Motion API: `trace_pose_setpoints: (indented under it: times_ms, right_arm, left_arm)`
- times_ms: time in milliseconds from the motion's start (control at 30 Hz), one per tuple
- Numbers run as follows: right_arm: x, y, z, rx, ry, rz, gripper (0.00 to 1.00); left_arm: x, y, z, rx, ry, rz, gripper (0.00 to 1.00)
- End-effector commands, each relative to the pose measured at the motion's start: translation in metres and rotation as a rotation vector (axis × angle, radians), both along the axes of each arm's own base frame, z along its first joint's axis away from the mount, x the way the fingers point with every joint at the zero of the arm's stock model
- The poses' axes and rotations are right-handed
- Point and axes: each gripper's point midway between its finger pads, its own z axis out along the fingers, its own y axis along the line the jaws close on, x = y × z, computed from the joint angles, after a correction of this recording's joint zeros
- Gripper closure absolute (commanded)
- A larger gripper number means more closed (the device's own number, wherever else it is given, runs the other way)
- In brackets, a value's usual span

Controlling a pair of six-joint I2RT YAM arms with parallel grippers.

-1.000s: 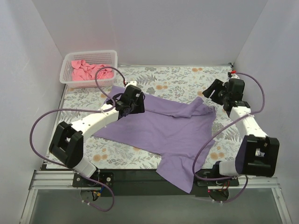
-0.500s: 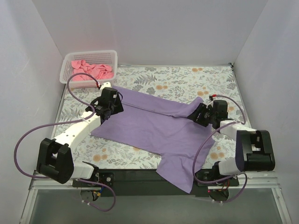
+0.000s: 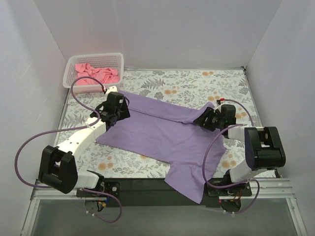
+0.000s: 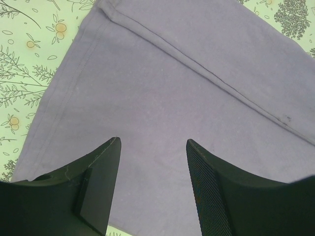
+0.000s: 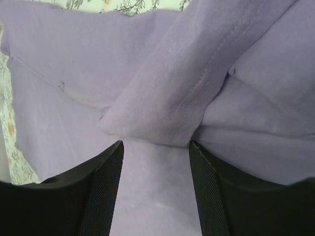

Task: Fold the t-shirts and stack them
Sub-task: Fold the tshirt

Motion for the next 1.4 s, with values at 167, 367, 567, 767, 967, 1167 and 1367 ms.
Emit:
trace_pose_setpoints:
  times_ms: [167,367,567,767,967,1167,1367]
  right_arm:
    - [0.025,0.018,0.032,0.035,-0.124,0.046,0.39]
    - [0.035,0.032,0.051,0.059,-0.163,0.081,0.41]
    - [0.043,0.043,0.067,0.073,-0.198,0.101,0.48]
    - [0.041,0.042,0.054,0.052,-0.176,0.095,0.52]
    - [0.032,0.029,0.046,-0.018,-0.186,0.068,0.52]
    - [0.031,0.014,0.039,-0.097,-0.186,0.05,0.46]
    - [0.034,0.008,0.031,-0.122,-0.179,0.055,0.43]
  left_arm:
    - [0.005,0.001,0.007,0.004,-0.024,0.0,0.46]
    - [0.004,-0.002,0.004,0.001,-0.014,-0.01,0.46]
    - [0.004,-0.001,0.004,0.002,-0.013,-0.009,0.46]
    - [0.003,-0.003,0.002,-0.002,-0.006,-0.019,0.46]
    - [0.004,-0.005,0.001,-0.007,-0.002,-0.026,0.46]
    - [0.003,-0.006,0.0,-0.011,0.001,-0.03,0.46]
    - [0.003,-0.006,-0.001,-0.008,0.006,-0.033,0.46]
